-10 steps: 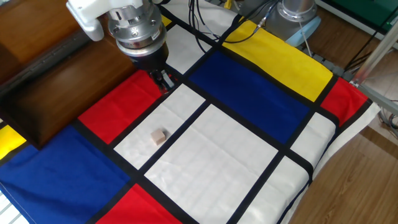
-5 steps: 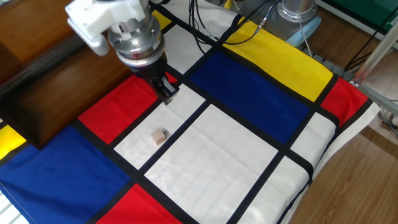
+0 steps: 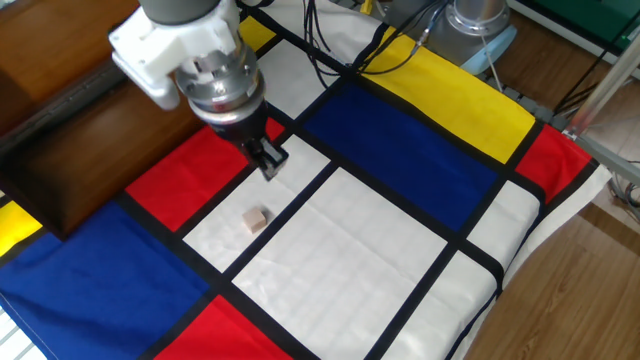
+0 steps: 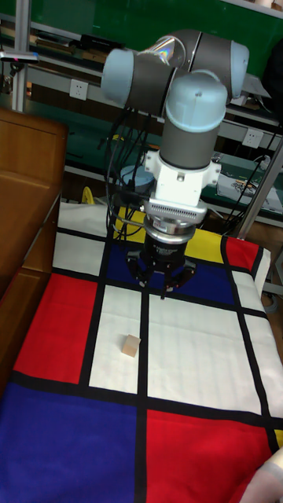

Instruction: Put the object on the shelf

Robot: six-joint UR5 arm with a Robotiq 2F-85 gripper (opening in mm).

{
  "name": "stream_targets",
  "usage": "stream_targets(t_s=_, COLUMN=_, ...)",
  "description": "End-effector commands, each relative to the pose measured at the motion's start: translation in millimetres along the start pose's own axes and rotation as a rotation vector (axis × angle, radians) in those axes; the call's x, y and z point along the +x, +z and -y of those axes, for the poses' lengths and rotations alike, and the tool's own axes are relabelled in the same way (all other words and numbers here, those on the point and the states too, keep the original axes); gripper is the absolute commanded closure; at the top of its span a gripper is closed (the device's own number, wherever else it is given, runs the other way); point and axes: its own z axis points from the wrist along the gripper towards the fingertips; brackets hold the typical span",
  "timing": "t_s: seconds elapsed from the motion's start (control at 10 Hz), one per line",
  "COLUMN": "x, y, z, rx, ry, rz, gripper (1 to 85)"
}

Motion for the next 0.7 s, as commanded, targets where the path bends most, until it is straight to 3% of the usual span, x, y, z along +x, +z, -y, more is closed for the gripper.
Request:
stream_targets(t_s=0.0, x=-16.8, y=13.3, z=-7.6, rx=-0.019, ry=0.015, rz=0.048, gripper=50.0)
stream_targets(t_s=0.6, x=-21.0, y=34.2, z=-10.9, rx=-0.015, ry=0.046, rz=0.095, gripper=55.3)
